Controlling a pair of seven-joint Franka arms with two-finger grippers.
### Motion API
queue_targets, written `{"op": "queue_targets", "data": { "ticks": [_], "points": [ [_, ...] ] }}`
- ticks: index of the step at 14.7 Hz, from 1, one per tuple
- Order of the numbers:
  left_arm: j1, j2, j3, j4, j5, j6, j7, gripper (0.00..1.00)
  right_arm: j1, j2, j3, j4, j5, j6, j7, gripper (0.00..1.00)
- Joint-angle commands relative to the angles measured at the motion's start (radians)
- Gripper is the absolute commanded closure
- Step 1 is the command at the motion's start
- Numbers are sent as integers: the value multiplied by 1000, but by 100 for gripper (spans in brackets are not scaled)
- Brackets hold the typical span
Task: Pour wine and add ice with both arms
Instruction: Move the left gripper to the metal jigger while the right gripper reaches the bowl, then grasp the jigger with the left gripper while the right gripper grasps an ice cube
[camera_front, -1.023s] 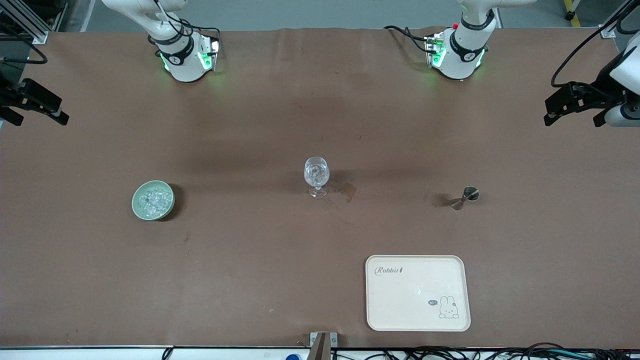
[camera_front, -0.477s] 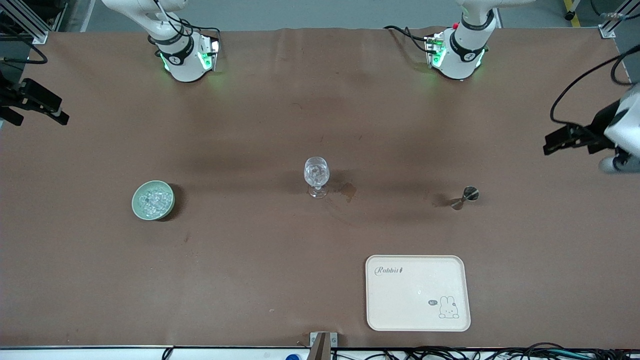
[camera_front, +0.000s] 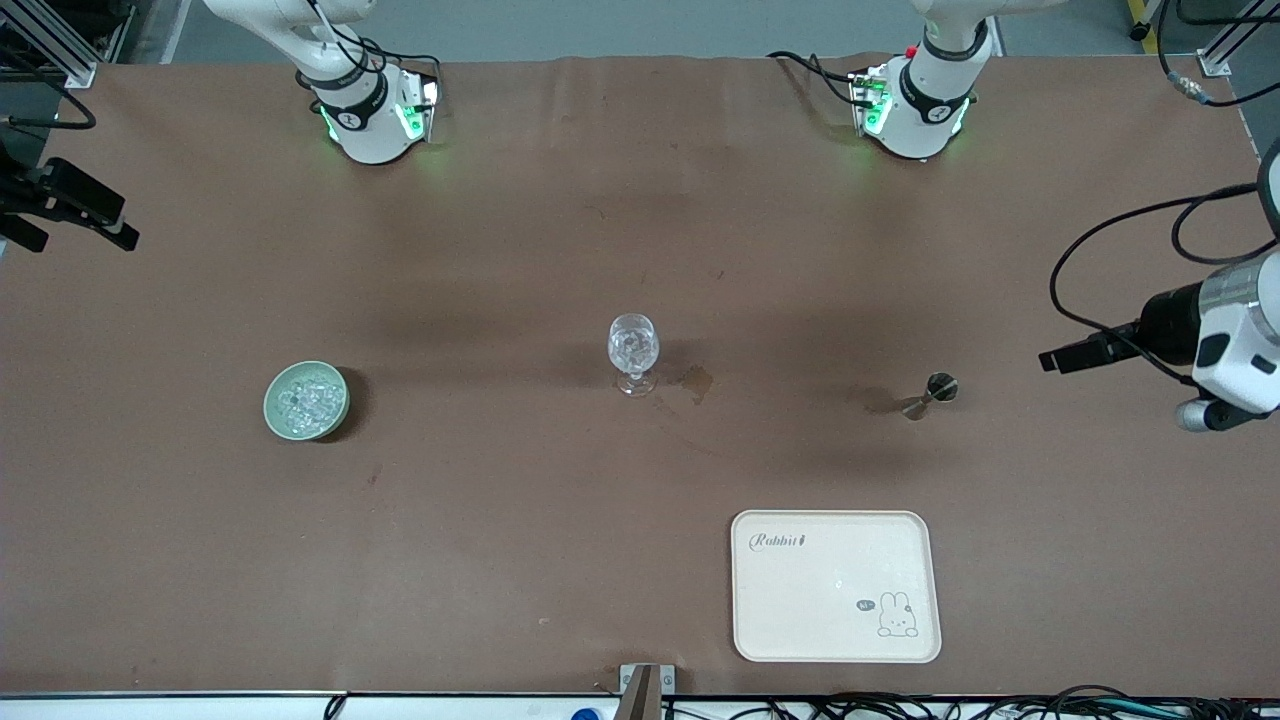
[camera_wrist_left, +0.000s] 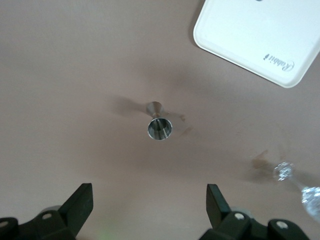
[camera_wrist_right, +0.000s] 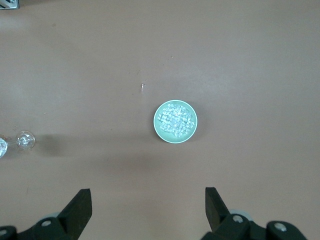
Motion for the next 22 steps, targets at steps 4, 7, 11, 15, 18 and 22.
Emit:
{"op": "queue_targets", "data": {
  "ticks": [4, 7, 11, 15, 18, 22],
  "points": [
    [110, 119, 0, -49, -220, 72, -51, 2, -17, -2, 4, -12, 5, 2, -15, 0],
    [125, 167, 0, -75, -295, 83, -63, 4, -17, 7, 4, -31, 5, 14, -16, 0],
    [191, 260, 0, -121, -462, 118, -83, 2, -17, 10, 4, -143, -1, 133, -16, 0],
    [194, 330, 0, -126, -524, 120, -243, 0, -14, 12, 4, -341, -1, 357, -16, 0],
    [222, 383, -2, -127, -574, 121, -249, 0, -15, 41, 4, -450, -1, 488, -18, 1],
    [225, 445, -2, -144, -668, 120, -260, 0, -15, 137, 2, -513, -2, 607, -18, 2]
  ]
}}
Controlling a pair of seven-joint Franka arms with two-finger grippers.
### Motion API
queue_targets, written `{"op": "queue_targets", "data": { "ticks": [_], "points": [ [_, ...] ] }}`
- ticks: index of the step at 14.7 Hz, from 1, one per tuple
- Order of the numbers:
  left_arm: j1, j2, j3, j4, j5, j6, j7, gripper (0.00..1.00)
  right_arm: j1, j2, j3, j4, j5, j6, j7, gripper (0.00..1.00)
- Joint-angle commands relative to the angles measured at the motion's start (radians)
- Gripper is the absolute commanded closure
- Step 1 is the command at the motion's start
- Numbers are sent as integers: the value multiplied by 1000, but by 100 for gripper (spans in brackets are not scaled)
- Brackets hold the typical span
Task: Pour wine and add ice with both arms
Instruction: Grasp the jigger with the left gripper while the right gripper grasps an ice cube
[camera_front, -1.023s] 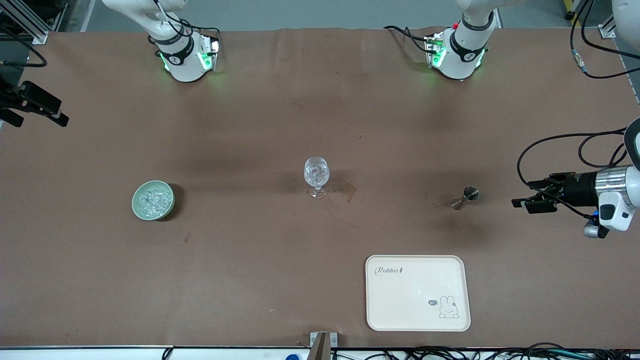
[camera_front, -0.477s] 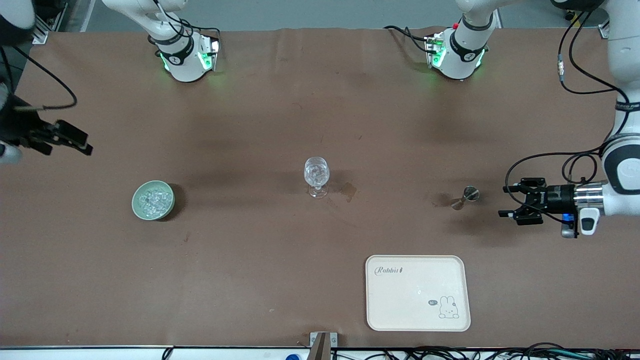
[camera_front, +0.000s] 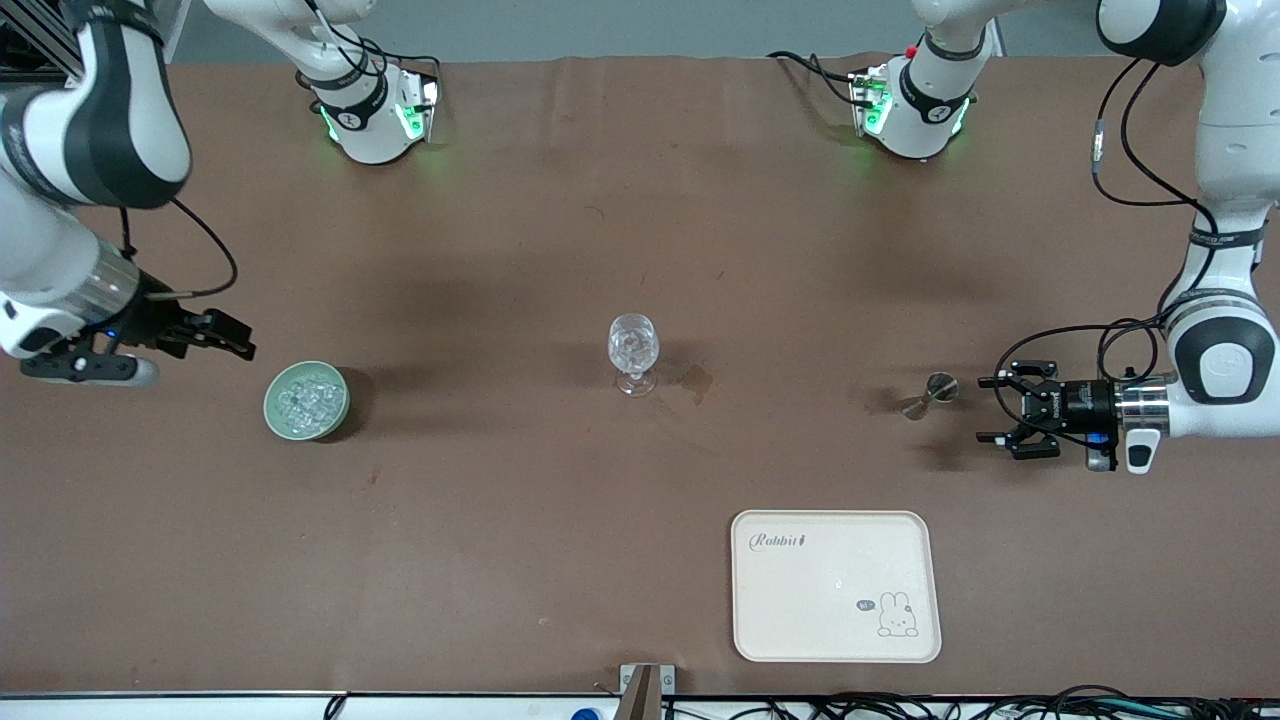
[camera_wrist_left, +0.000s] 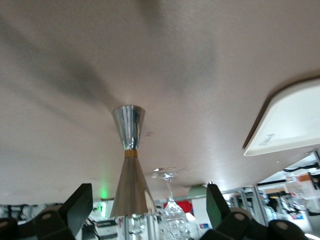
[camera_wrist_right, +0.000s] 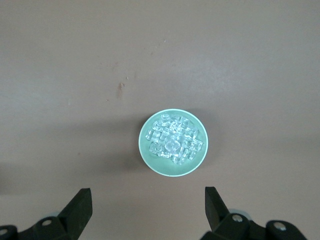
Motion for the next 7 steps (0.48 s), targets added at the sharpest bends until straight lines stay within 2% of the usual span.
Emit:
{"op": "queue_targets", "data": {
  "ticks": [1, 7],
  "points": [
    [-5, 20, -5, -13, -45, 1, -43, 0, -11, 57, 4, -44, -2, 90, -14, 2],
    [-11, 60, -8, -22, -47, -10, -80, 0, -11, 177, 4, -87, -4, 215, -13, 4]
  ]
}}
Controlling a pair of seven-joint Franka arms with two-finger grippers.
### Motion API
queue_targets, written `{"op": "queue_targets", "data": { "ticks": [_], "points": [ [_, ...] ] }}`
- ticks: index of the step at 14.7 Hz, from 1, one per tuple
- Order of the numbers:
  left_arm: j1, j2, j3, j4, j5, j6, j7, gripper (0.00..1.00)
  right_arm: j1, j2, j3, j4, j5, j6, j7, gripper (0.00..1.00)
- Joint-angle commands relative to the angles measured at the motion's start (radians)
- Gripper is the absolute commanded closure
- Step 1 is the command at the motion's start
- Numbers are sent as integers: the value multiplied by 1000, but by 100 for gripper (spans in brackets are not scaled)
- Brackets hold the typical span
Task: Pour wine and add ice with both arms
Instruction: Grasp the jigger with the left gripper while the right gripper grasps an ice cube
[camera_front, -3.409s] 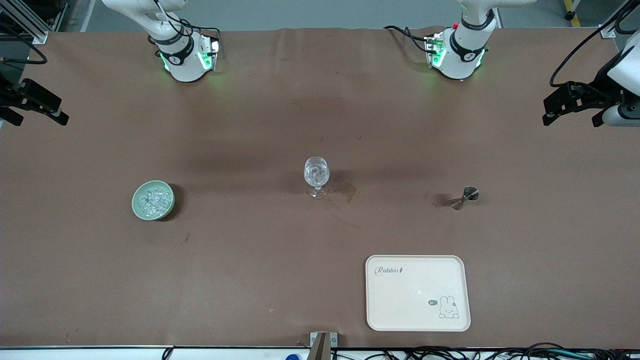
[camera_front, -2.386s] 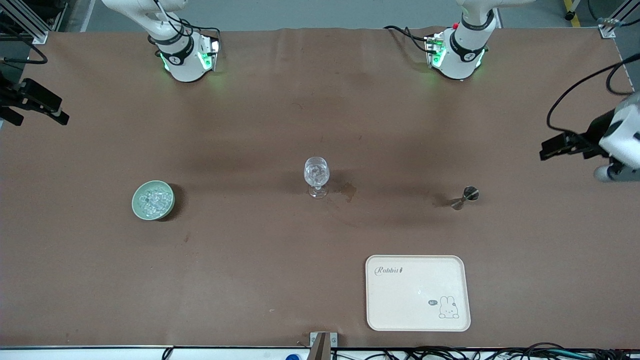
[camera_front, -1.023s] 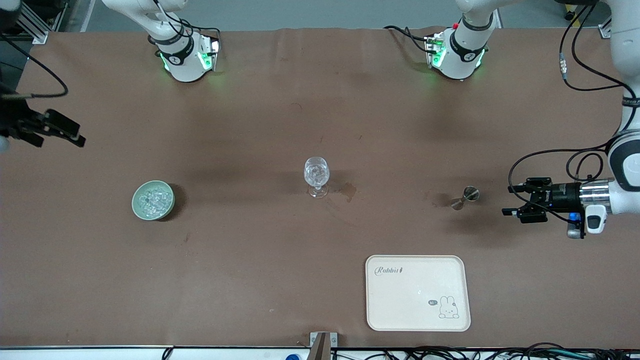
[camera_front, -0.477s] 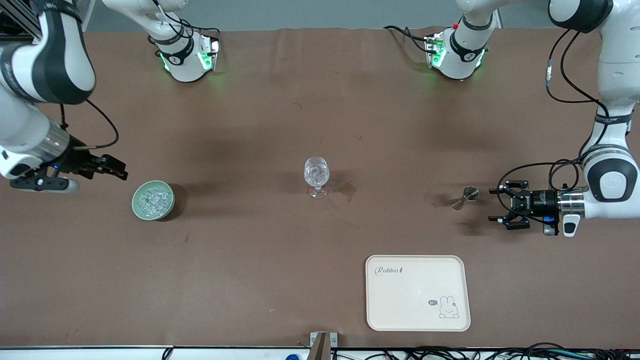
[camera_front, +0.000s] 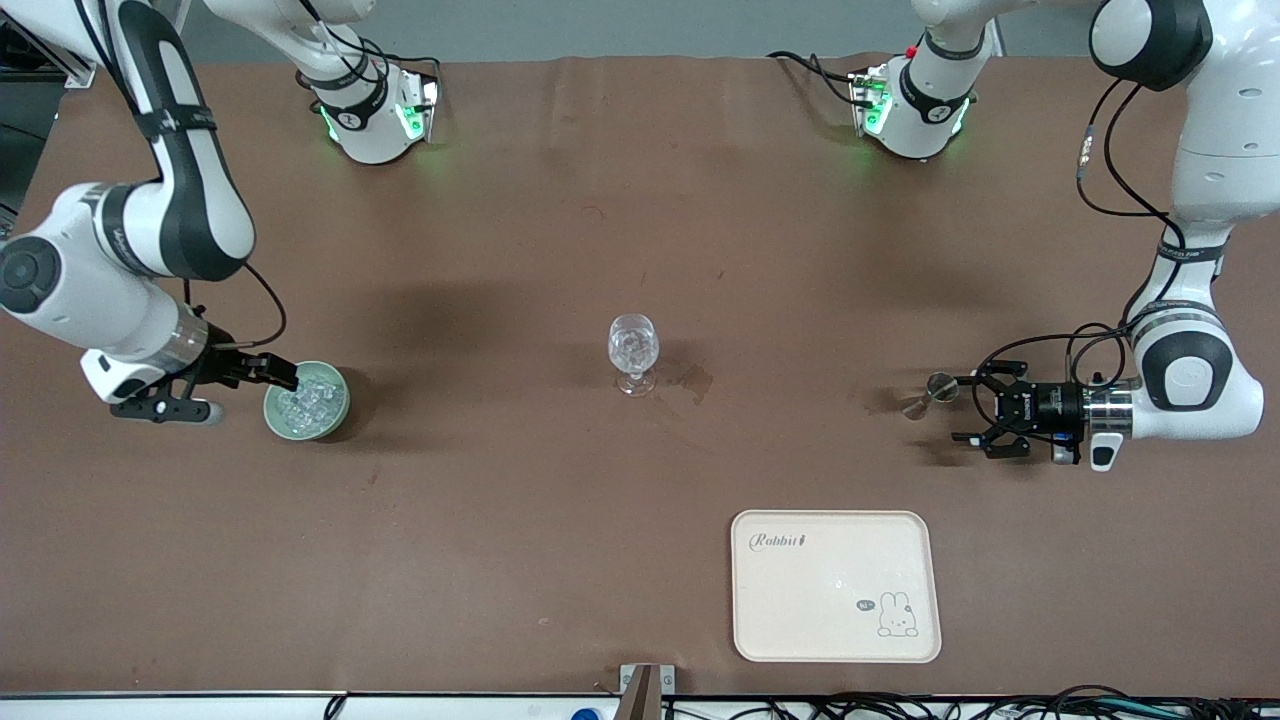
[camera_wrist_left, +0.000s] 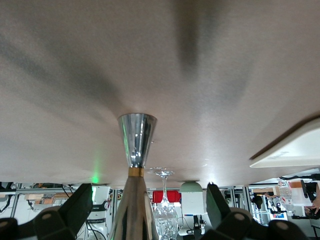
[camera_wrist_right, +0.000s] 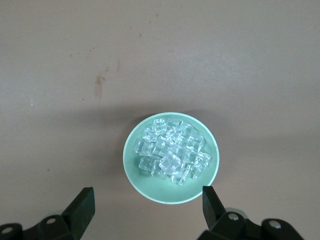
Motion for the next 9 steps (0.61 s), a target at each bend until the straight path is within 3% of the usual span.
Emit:
{"op": "queue_targets", "data": {
  "ticks": [1, 6, 9],
  "points": [
    [2, 17, -6, -12, -18, -8, -10, 0, -11, 40, 5, -38, -4, 70, -12, 4],
    [-1, 37, -11, -12, -20, -8, -4, 4, -11, 94, 5, -130, -2, 244, -11, 5],
    [-1, 37, -18, -16, -20, -11, 1, 14, -11, 109, 5, -140, -2, 261, -11, 15]
  ]
}}
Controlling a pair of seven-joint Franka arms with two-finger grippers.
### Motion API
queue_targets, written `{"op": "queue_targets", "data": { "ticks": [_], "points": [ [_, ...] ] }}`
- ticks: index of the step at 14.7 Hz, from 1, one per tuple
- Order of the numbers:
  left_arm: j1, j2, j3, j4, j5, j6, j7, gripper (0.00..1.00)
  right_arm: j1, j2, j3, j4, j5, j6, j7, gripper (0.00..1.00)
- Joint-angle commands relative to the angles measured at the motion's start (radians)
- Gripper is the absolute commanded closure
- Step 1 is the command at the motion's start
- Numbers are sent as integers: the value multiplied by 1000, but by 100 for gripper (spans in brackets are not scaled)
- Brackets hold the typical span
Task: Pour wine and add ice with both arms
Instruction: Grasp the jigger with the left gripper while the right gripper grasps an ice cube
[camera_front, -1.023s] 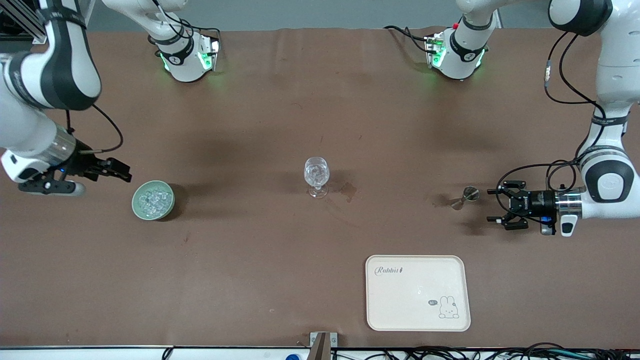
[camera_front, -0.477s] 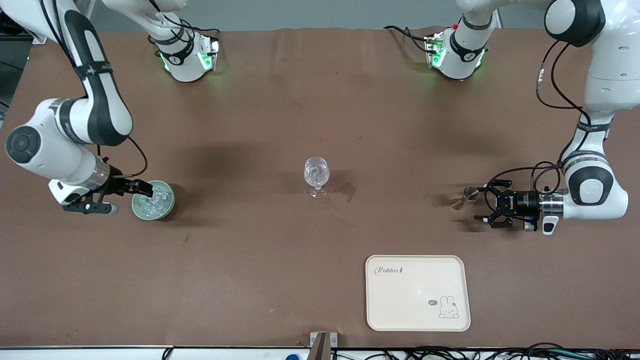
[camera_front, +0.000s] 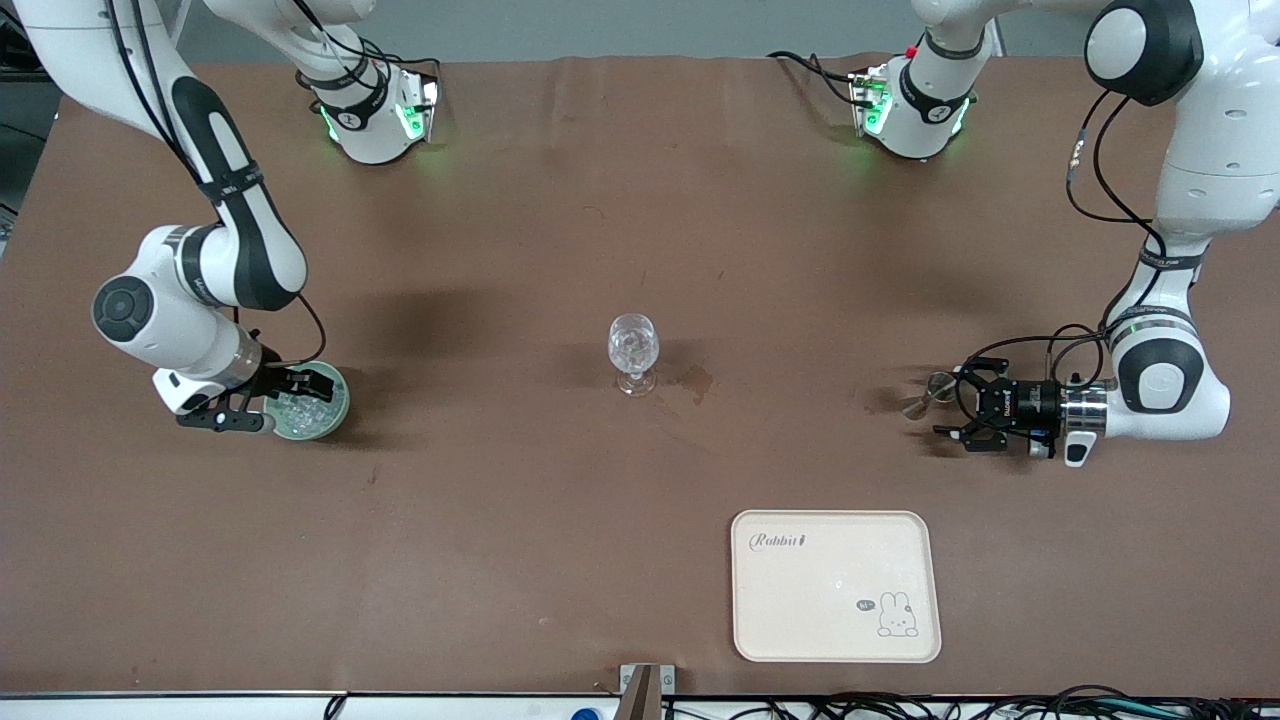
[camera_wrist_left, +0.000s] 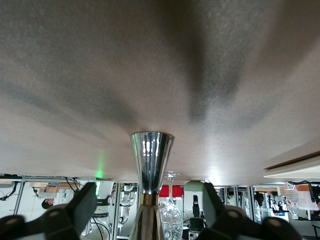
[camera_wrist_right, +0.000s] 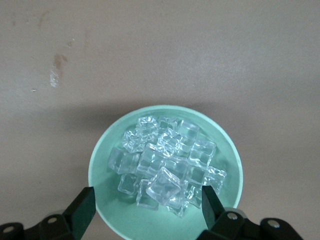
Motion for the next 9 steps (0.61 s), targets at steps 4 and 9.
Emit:
{"op": "queue_targets", "data": {
  "ticks": [4, 9],
  "points": [
    [7, 1, -24, -9, -33, -15, 9, 24, -26, 10, 7, -17, -1, 17, -7, 29],
    [7, 12, -27, -11, -33, -15, 35, 37, -27, 19, 5, -13, -1, 19, -6, 41]
  ]
}}
